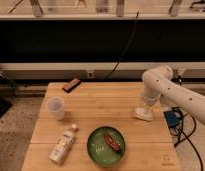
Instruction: Place the white sponge in the ceramic cup
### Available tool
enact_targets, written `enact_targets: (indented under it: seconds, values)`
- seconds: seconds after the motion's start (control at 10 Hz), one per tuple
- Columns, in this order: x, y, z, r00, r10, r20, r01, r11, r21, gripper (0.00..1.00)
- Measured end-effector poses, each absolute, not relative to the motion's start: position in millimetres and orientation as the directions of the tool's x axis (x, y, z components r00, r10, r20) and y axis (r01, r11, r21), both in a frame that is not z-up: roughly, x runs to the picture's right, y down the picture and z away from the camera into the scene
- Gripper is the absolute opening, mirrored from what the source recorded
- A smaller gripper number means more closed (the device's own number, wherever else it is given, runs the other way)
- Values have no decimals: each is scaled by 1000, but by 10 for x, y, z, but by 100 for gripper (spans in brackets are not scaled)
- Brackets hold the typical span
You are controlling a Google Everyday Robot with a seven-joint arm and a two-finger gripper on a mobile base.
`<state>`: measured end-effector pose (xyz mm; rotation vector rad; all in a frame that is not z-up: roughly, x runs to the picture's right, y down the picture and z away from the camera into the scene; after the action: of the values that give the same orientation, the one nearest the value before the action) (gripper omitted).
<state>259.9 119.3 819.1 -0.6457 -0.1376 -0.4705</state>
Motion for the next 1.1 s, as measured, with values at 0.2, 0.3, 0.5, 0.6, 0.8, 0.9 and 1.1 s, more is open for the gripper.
enact_targets:
  seconds: [0.2,0.3,0.5,0.6,0.8,0.9,1.1]
  values:
    - [2760,1261,8210,885,-380,267,464,694,-551,80]
    - [2795,1233,8222,890,-369,269,457,698,-551,80]
    - [2711,1211,8339,903,-319,289,430,698,-572,80]
    - [2713,1266,8424,914,-288,288,406,699,-589,80]
    - [2671,1350,8561,934,-218,284,352,705,-616,80]
    - [2662,1370,8581,941,-196,276,331,709,-623,80]
    - [2673,1429,8617,958,-151,245,276,721,-635,80]
